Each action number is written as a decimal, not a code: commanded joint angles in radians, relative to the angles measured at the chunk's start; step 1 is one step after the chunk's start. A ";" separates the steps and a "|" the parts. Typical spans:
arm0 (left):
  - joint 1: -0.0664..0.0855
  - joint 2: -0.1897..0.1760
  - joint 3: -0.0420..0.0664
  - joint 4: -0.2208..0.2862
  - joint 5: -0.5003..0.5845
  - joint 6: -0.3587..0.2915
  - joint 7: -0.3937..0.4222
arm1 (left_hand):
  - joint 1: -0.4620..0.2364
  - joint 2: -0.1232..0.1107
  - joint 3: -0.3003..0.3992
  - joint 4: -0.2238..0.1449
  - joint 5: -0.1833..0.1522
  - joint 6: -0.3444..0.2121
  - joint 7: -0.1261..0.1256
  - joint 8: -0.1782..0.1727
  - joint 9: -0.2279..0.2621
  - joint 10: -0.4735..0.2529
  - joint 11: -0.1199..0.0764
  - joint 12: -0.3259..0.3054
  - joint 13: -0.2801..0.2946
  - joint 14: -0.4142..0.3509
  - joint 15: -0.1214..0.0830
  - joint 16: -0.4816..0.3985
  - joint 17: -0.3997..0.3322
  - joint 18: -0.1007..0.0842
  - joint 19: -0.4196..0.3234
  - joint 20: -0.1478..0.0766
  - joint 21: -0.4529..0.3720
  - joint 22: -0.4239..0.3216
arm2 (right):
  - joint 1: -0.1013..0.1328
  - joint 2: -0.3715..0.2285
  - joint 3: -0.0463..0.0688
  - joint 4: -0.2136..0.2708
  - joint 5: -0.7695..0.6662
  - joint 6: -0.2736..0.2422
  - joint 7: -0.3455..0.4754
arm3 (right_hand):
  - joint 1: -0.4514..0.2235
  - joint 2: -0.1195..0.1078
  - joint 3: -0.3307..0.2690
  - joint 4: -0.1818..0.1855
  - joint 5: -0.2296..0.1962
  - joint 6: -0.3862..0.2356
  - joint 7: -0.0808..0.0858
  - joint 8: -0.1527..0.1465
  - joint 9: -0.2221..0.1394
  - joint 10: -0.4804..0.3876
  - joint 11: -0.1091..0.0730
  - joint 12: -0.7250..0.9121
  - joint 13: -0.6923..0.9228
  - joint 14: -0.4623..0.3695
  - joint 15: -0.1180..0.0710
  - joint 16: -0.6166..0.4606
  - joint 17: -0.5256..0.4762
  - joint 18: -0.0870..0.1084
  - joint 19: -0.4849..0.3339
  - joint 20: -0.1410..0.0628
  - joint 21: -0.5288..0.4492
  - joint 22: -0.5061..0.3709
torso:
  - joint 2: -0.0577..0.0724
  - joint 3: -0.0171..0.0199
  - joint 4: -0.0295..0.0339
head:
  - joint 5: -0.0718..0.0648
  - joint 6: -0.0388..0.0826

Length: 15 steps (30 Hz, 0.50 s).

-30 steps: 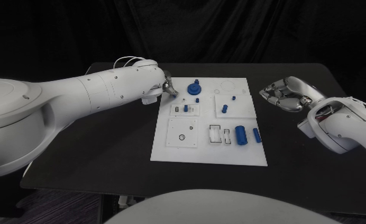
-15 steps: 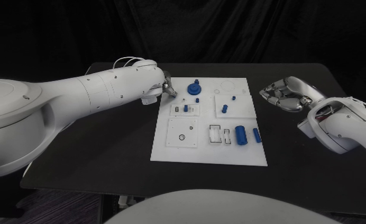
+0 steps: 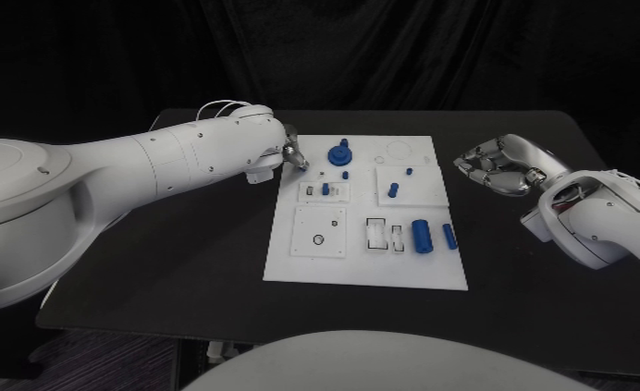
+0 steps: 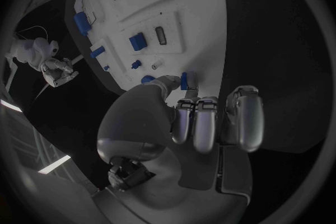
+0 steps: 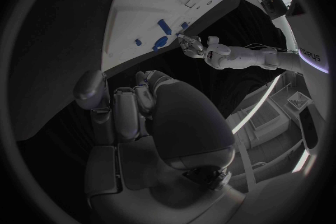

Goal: Assemble the parts on the task board

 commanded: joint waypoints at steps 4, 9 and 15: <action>-0.002 -0.003 0.001 0.007 0.008 -0.015 0.027 | -0.015 -0.013 0.041 -0.005 -0.002 0.034 -0.014 0.013 0.001 0.105 -0.011 0.003 0.263 0.106 -0.007 0.003 0.263 0.006 -0.002 -0.004 0.000 0.166 | -0.003 -0.001 0.001 0.000 -0.002 0.007 -0.014 | 0.009 0.002 0.008 0.000 0.004 0.005 0.003 -0.004 -0.001 -0.007 0.001 -0.005 -0.001 -0.008 -0.001 -0.006 0.054 0.006 -0.006 0.003 -0.007 0.120 | 0.000 -0.0003 0.0002 | -0.001 0.000; -0.002 -0.016 0.001 0.027 0.008 -0.038 0.029 | -0.030 -0.022 0.066 -0.008 0.000 0.053 -0.019 0.021 0.004 0.105 -0.015 0.003 0.263 0.106 -0.010 0.003 0.263 0.006 -0.001 -0.007 0.000 0.168 | -0.004 -0.002 0.001 0.000 -0.002 0.007 -0.014 | 0.010 0.001 0.009 -0.001 0.005 0.004 0.002 -0.004 -0.001 -0.008 0.000 -0.006 -0.002 -0.008 -0.001 -0.006 0.054 0.006 -0.007 0.003 -0.008 0.120 | 0.000 -0.0003 0.0002 | -0.001 0.000; -0.002 -0.071 0.001 0.122 0.008 -0.084 0.021 | -0.043 -0.040 0.091 -0.019 0.000 0.076 -0.026 0.030 0.008 0.105 -0.021 0.003 0.263 0.106 -0.016 0.003 0.263 0.005 0.002 -0.012 0.002 0.171 | -0.004 -0.005 0.001 -0.001 -0.002 0.009 -0.016 | 0.010 0.001 0.009 -0.001 0.005 0.004 0.002 -0.004 -0.002 -0.008 0.000 -0.006 -0.002 -0.009 -0.001 -0.006 0.053 0.006 -0.007 0.003 -0.009 0.120 | 0.000 -0.0003 0.0001 | -0.005 0.000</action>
